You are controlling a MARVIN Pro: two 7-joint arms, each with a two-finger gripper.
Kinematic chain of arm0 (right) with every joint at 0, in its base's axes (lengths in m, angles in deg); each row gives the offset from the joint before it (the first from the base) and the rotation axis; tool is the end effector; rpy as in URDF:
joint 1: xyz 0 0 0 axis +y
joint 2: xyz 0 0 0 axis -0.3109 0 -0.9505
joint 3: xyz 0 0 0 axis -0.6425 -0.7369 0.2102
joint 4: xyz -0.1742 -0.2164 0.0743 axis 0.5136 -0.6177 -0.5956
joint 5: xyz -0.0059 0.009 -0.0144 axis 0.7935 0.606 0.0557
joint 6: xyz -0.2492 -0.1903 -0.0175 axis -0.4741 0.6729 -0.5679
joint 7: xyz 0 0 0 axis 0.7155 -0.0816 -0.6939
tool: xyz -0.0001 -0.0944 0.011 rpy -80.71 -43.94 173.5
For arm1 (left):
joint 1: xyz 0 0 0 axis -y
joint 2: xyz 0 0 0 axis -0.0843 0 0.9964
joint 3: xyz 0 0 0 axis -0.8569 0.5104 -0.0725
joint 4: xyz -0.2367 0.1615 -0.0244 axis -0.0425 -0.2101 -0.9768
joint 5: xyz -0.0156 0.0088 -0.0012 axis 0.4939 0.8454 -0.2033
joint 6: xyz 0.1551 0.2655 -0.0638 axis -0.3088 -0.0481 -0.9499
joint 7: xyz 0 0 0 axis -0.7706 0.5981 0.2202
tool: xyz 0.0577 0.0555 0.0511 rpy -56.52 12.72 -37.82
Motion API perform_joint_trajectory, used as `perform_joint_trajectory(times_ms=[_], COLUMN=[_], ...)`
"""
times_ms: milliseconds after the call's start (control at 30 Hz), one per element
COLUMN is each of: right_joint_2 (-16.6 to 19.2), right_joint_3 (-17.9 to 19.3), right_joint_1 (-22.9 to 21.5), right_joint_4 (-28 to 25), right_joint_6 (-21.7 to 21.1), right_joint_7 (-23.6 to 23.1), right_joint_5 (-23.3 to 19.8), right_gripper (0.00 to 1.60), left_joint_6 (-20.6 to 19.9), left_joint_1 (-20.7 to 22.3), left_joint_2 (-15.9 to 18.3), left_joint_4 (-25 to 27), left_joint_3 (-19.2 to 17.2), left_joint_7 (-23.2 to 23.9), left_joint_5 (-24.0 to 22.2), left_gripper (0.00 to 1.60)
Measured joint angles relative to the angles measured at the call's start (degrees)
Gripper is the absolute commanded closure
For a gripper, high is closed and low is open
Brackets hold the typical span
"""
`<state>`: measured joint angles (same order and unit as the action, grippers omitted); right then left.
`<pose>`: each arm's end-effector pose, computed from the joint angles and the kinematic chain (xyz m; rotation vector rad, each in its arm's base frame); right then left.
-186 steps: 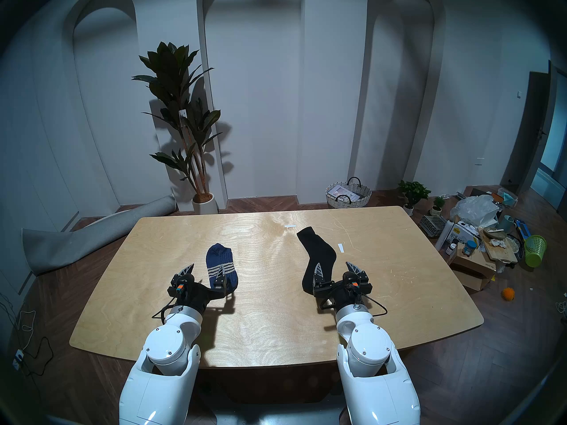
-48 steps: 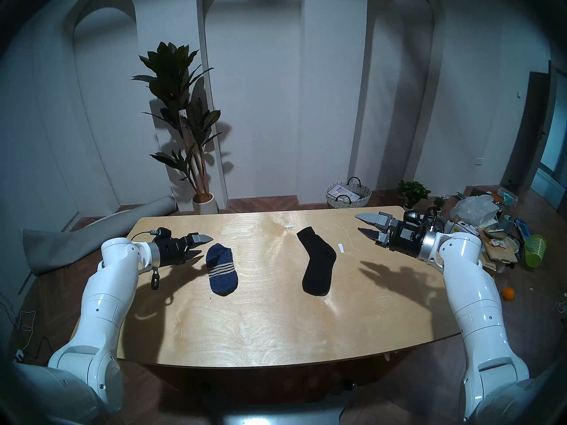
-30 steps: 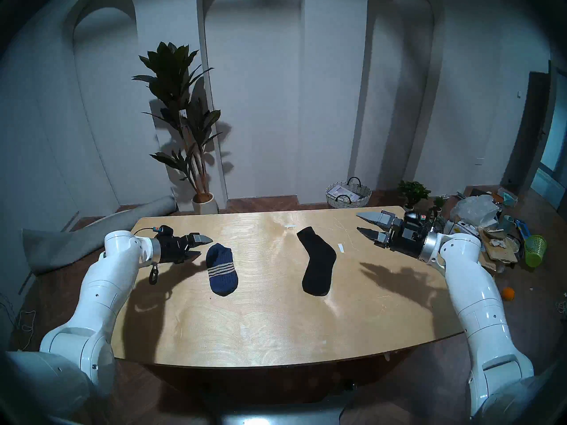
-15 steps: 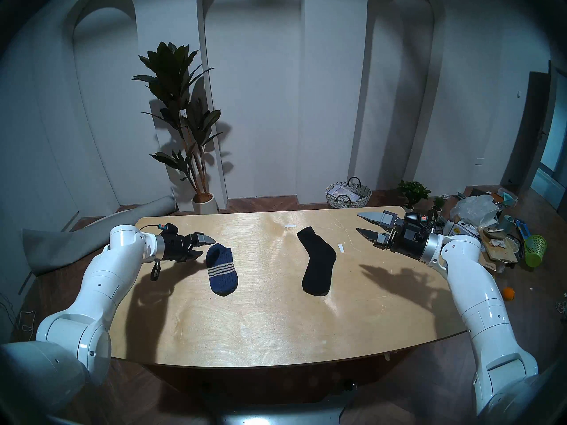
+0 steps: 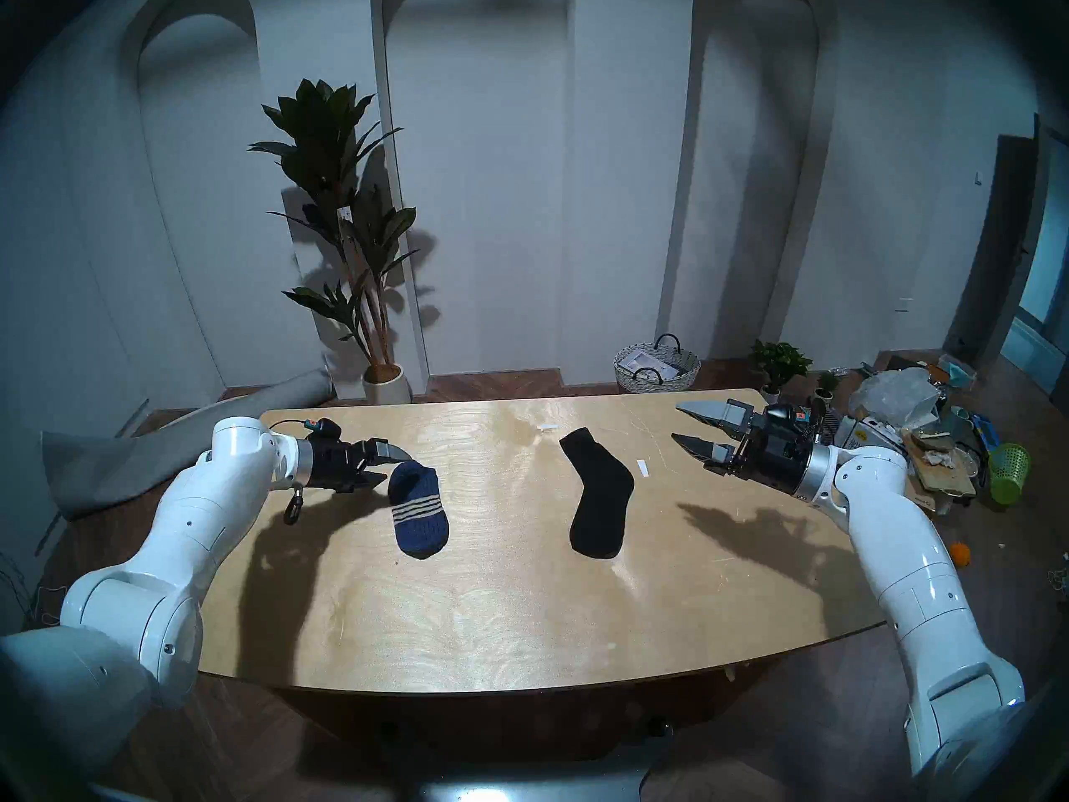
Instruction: Fold socks in half once and place them neatly on the table
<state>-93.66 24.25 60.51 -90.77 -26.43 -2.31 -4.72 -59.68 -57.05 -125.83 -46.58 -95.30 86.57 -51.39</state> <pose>0.4185 -0.1750 -0.2426 -1.5894 0.1311 -0.7937 0.5216 0.1202 -0.3212 2.2726 0.1139 0.6565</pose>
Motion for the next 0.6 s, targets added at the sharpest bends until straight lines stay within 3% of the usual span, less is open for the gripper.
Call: perform_joint_trajectory(times_ms=[600], right_joint_2=[4.0], right_joint_3=[-4.1], right_joint_1=[1.4], right_joint_4=[-0.1], right_joint_6=[0.0], right_joint_7=[0.0], right_joint_5=[-7.5], right_gripper=[0.00], left_joint_6=[0.0], left_joint_1=[3.7], left_joint_2=[-0.1], left_joint_4=[-3.8], left_joint_3=[7.9], left_joint_7=[5.4], left_joint_5=[0.3], left_gripper=[0.00])
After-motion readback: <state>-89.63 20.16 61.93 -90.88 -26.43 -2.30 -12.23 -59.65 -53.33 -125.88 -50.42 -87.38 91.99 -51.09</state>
